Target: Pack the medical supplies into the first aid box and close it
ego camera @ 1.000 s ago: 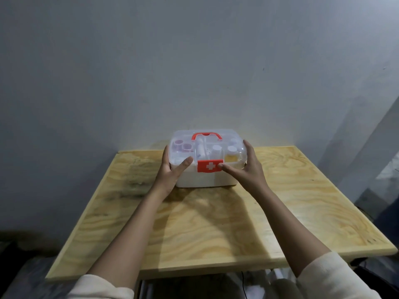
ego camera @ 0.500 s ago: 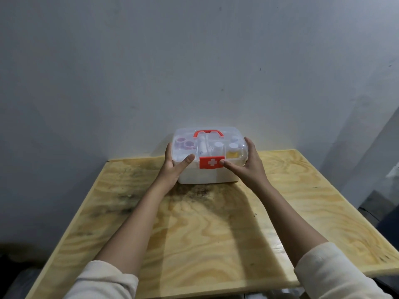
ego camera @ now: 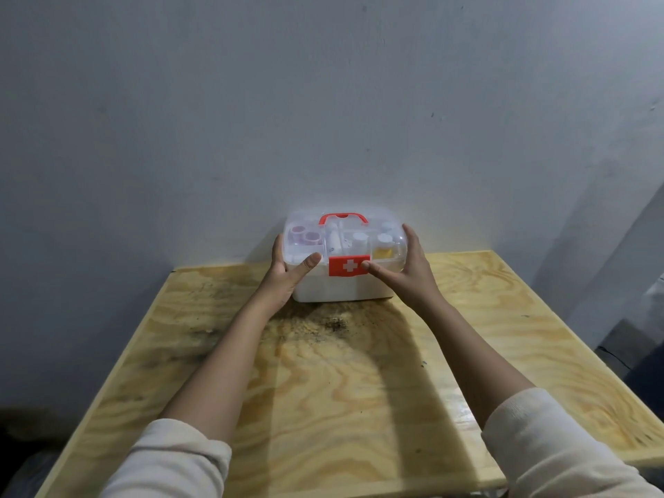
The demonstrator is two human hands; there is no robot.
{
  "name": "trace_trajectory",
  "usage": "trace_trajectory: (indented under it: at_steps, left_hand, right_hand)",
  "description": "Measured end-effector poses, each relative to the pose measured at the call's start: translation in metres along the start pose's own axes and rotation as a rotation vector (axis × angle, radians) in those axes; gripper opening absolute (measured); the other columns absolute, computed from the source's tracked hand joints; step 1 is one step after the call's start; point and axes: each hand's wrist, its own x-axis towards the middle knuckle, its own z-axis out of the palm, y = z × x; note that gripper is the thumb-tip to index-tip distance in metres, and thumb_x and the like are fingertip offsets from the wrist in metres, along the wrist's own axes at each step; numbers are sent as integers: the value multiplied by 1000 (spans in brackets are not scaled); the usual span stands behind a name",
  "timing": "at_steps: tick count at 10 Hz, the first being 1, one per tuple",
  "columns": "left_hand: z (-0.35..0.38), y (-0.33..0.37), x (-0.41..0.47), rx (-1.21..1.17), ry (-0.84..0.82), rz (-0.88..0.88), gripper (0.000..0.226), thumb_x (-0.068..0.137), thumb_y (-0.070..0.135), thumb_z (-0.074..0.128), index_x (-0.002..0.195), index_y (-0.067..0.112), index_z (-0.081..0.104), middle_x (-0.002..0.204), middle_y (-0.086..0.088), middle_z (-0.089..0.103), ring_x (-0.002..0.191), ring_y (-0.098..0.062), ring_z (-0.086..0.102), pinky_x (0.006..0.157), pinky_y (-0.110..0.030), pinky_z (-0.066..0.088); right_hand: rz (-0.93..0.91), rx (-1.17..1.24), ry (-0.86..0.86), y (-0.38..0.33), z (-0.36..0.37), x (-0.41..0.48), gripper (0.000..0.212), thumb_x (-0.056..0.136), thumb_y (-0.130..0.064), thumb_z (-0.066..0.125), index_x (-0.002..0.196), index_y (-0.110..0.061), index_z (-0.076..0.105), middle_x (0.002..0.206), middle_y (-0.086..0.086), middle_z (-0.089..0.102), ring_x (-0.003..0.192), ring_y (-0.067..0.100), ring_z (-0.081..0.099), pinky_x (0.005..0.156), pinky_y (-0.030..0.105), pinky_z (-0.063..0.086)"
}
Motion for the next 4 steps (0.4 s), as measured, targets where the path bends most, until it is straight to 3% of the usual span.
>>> trace_trajectory:
  at_steps: [1, 2, 3, 4]
  left_hand:
    - [1, 5, -3, 22, 13, -4, 78, 93, 28, 61, 154, 25, 12, 148, 4, 38, 130, -11, 38, 91, -16, 38]
    - [1, 6, -5, 49, 40, 5, 93, 83, 50, 68, 154, 23, 15, 151, 5, 37, 135, -14, 39, 99, -21, 42]
    - [3, 5, -15, 158, 65, -44, 108, 79, 62, 64, 157, 22, 2, 162, -2, 23, 148, -23, 25, 116, -38, 30]
    - [3, -10, -29, 240, 47, -28, 87, 82, 56, 66, 150, 21, 23, 149, 1, 40, 137, -19, 40, 103, -27, 42]
  right_hand:
    - [24, -4, -21, 0, 0, -2, 98, 71, -42, 75, 145, -20, 16, 150, 4, 33, 134, 22, 37, 100, 30, 36]
    - [63, -26, -49, 3, -1, -4, 96, 72, -49, 72, 144, -19, 16, 149, 5, 35, 134, 23, 38, 104, 35, 39]
    - [137, -43, -103, 10, -1, -18, 90, 76, -53, 64, 144, -19, 15, 147, 5, 40, 132, 25, 42, 105, 44, 43]
    - [208, -131, -131, 22, 3, -29, 71, 86, -41, 58, 140, -11, 23, 145, 9, 39, 130, 26, 41, 103, 37, 41]
